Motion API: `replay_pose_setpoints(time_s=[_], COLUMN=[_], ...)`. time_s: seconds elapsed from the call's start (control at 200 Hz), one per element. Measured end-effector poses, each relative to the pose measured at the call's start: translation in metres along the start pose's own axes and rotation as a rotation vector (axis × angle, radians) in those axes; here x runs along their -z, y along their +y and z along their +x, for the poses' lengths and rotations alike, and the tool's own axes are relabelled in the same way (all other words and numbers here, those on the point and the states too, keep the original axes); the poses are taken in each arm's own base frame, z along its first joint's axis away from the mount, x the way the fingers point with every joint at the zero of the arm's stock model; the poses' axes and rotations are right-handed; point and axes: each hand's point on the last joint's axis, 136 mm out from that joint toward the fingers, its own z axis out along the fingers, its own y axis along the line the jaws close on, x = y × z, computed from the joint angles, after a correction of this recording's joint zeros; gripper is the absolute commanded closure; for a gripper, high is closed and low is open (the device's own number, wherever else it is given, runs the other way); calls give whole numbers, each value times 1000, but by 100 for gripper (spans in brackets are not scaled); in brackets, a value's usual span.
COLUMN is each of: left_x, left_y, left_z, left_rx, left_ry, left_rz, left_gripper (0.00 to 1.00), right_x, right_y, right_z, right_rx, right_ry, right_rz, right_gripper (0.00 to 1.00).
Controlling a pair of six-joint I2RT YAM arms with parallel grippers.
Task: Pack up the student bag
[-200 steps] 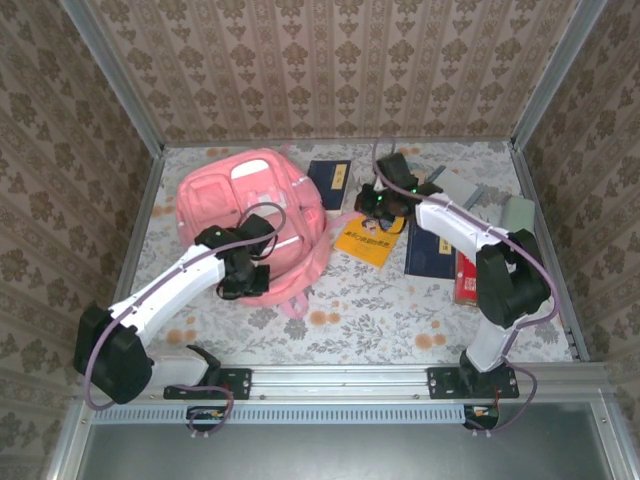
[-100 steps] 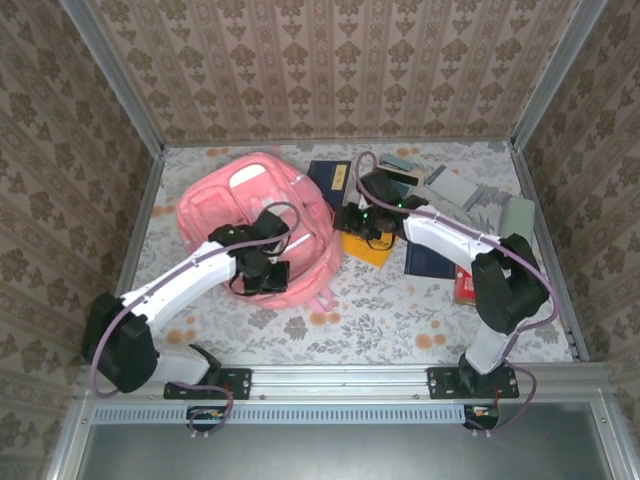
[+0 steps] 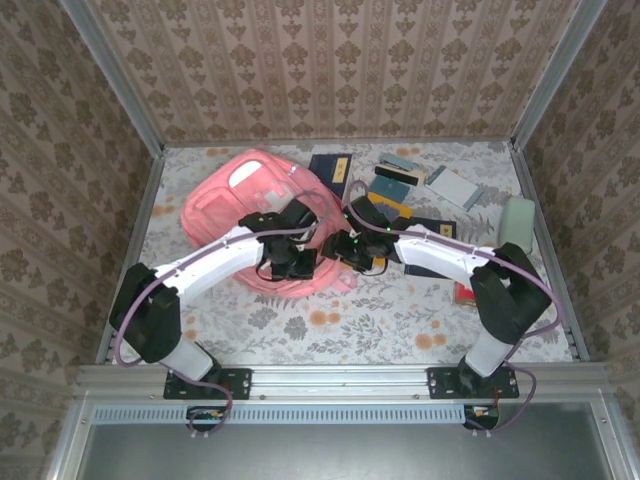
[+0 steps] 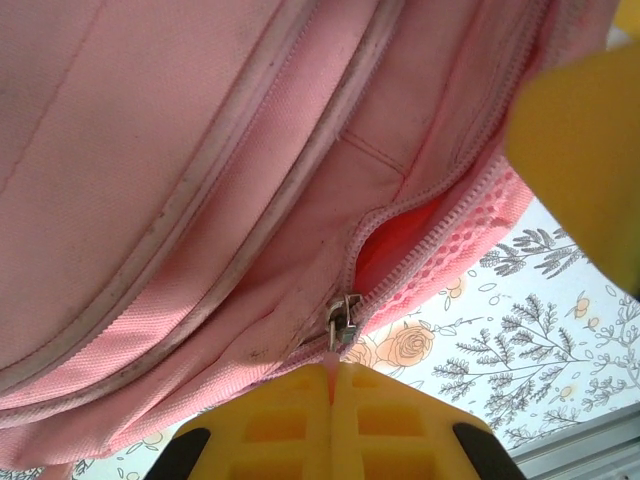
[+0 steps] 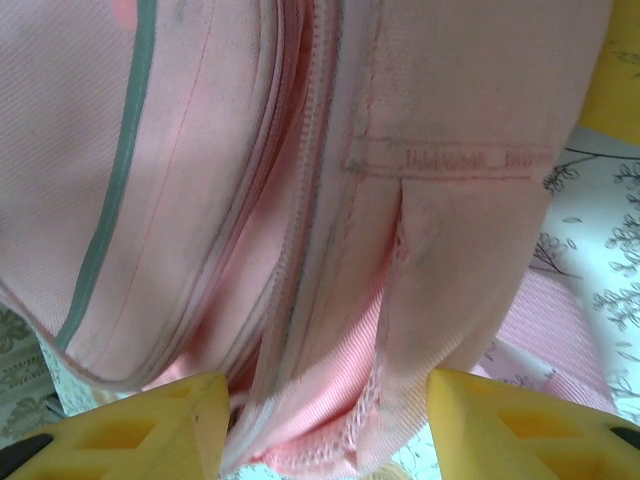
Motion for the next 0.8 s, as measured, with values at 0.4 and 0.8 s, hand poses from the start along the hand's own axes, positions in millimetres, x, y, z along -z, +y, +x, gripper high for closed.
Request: replay_pose_setpoints(time_s=[0.4, 0.8], left_x=[-2, -3], left_y=[-3, 12], left_z=[5, 12], left_rx=[-158, -279], left_ry=[-12, -35], left_rz=[-145, -328], left_gripper=[100, 100], right_x=[-24, -11], right_y=[2, 2], right_z=[-4, -18], right_rx=[-46, -83], right_ry=[47, 49], right_rz=[12, -30], right_gripper=[100, 100])
